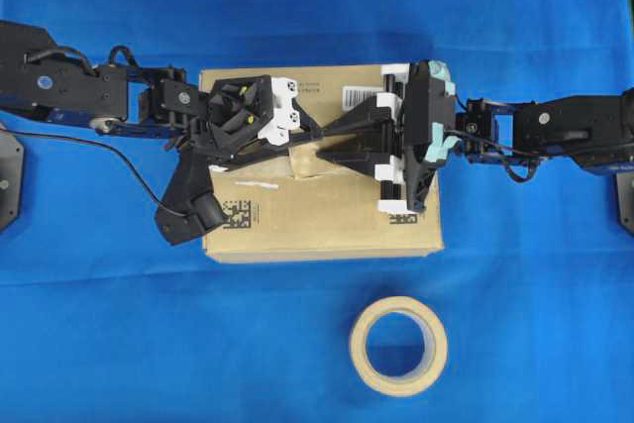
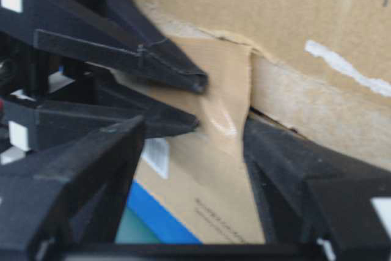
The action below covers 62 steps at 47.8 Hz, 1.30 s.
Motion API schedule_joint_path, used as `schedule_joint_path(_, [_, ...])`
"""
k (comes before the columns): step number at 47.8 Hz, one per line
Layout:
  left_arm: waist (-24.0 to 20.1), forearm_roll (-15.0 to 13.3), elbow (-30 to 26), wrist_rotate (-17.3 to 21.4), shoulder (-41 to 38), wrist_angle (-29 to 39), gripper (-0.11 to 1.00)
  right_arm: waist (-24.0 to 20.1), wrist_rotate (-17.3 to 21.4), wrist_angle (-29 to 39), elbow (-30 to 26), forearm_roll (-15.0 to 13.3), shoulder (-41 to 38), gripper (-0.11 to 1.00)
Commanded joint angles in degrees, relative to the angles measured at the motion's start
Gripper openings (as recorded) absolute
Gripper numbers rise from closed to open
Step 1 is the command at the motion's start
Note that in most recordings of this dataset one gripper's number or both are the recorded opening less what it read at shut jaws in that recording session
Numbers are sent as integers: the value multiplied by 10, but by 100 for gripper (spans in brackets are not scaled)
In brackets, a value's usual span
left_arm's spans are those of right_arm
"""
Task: Apply tape along the seams of the closed cardboard box to seal it securely.
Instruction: 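Hold the tape down with the right gripper and release the left gripper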
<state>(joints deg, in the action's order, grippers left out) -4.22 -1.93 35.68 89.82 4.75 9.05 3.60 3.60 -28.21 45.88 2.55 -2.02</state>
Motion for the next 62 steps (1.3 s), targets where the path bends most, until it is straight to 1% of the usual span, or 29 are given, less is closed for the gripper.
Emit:
schedule_joint_path(1, [-4,1,-22,-1,0,30,61,-4,0,-2,-4,0,8,36])
schedule_joint_path(5, [-4,2,-32,0,-4,54,61,-4,0,-2,-2,0,8,36])
schedule_joint_path(10, [-5,4,-37,-1,-5,69,61,-5,0,-2,-1,0,10,36])
schedule_joint_path(29, [-6,4,-31,-4,4,117,61,-6,0,5,1,-1,11,36])
schedule_joint_path(62, [-6,4,-30,-4,8,135,61,-8,1,5,1,-1,11,36])
